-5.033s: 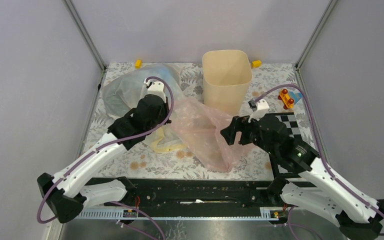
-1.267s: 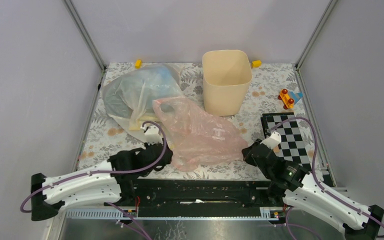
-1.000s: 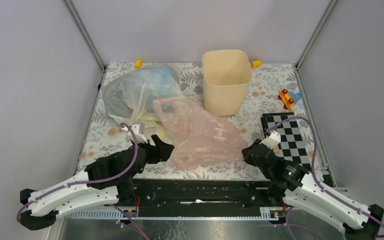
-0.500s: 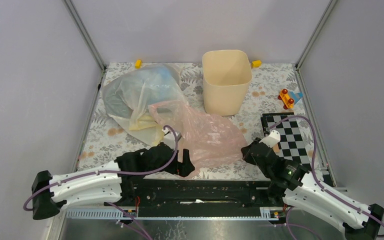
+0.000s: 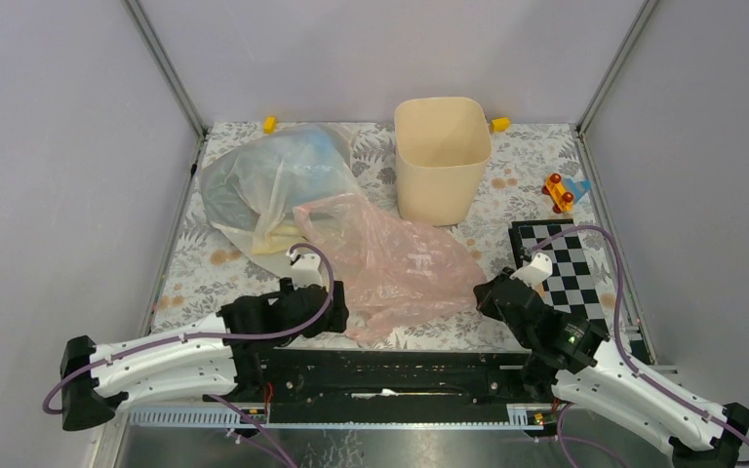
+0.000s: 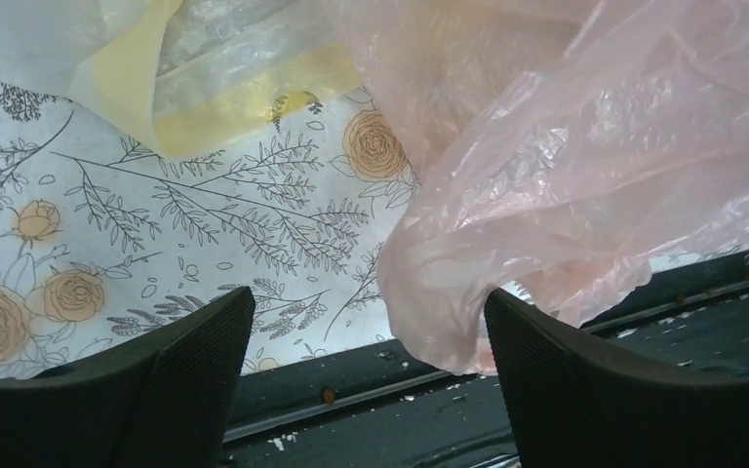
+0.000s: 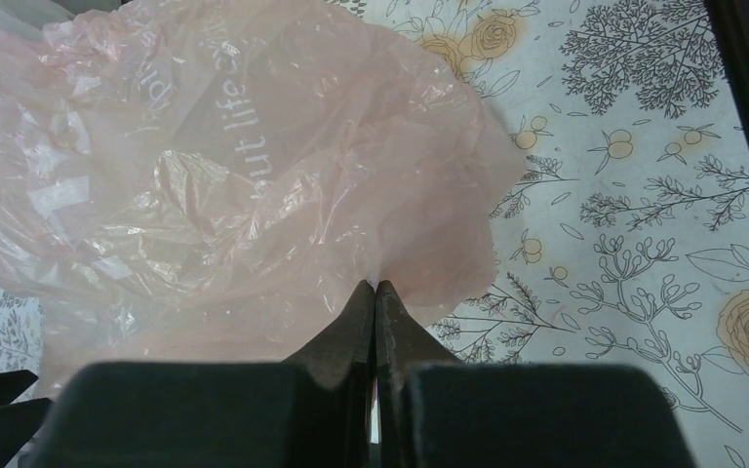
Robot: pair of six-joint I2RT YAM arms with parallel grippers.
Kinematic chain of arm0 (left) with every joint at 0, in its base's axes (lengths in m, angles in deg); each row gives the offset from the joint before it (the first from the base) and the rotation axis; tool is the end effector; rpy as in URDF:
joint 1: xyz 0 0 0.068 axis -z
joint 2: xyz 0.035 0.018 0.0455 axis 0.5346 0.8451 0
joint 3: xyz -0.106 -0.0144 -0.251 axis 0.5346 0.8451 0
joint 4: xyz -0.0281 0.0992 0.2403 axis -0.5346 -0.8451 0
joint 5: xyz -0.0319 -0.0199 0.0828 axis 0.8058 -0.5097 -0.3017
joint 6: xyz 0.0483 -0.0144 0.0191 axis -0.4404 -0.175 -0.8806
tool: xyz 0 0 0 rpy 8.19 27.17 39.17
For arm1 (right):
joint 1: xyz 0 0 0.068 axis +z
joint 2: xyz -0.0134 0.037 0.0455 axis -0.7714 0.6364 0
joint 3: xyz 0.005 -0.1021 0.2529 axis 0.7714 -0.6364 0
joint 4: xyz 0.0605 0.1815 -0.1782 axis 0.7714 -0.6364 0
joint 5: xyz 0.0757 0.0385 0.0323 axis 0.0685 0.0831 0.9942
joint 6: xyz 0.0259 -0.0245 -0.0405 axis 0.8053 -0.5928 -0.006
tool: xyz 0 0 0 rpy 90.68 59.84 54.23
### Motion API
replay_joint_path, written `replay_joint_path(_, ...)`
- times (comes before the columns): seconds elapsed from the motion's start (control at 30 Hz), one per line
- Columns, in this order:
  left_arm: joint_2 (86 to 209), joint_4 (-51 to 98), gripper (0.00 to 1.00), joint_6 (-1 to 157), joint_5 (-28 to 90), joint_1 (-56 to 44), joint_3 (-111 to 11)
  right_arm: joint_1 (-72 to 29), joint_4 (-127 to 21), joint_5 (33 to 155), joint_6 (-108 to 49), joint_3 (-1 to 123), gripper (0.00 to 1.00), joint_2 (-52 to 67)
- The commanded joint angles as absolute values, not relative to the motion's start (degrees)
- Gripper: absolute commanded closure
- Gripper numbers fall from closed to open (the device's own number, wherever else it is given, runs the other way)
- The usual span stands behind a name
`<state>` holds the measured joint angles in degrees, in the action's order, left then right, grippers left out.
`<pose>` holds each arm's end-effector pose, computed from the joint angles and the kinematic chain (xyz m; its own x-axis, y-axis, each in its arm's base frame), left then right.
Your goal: Put the trash bags into the trash bin
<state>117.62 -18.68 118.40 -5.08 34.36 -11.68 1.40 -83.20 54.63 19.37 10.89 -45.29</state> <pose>0.0755 -0.1334 0.2269 -0.7464 -0.0425 -0.6642 0.1797 0.9480 -0.2626 0.0900 0.0839 0.2298 -0.5132 0.4785 -0.7125 0.0591 0.8479 0.5268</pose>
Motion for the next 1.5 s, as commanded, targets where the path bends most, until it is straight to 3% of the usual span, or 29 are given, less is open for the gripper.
replay_joint_path(0.0,114.8,-17.8,0.05,119.5,-5.3,34.4,-14.1,1.6,-84.1,51.7,19.0,13.2,1.0,-46.1)
replay_joint_path(0.1,113.2,-10.0,0.01,114.9,5.0,34.4,-11.8,1.6,-84.1,51.7,19.1,13.4,1.0,-45.7)
replay_joint_path(0.23,113.7,-7.6,0.02,115.4,8.0,34.4,-10.0,1.6,-84.1,51.7,19.2,13.7,1.0,-45.1)
replay_joint_path(0.47,117.7,-4.1,0.08,115.6,11.2,34.4,-7.5,1.6,-84.1,51.7,19.1,13.9,1.0,-45.4)
replay_joint_path(0.53,119.7,-4.9,0.14,115.9,10.2,34.3,-7.7,1.6,-84.1,51.6,19.1,13.9,1.0,-45.4)
replay_joint_path(0.6,121.3,-7.4,0.34,116.6,6.6,34.3,-8.5,1.6,-84.1,51.6,19.0,14.0,1.0,-45.2)
replay_joint_path(0.73,123.8,-14.8,0.93,119.3,-4.4,34.3,-10.3,1.6,-84.3,51.5,18.6,14.2,1.0,-45.4)
replay_joint_path(0.77,124.0,-16.1,1.0,120.2,-6.3,34.3,-10.9,1.6,-84.6,51.3,18.5,14.4,1.0,-45.6)
replay_joint_path(1.07,116.6,-21.8,1.0,125.0,-16.1,34.3,-11.6,1.6,-93.6,44.0,18.1,20.3,1.0,-45.7)
replay_joint_path(1.23,110.7,-17.2,1.0,120.4,-12.8,34.3,-12.2,1.6,-90.2,46.5,14.1,21.4,1.0,-45.5)
replay_joint_path(1.47,111.1,-20.8,1.0,110.4,-8.1,34.3,-30.0,1.6,-89.4,51.6,4.7,36.7,1.0,-37.5)
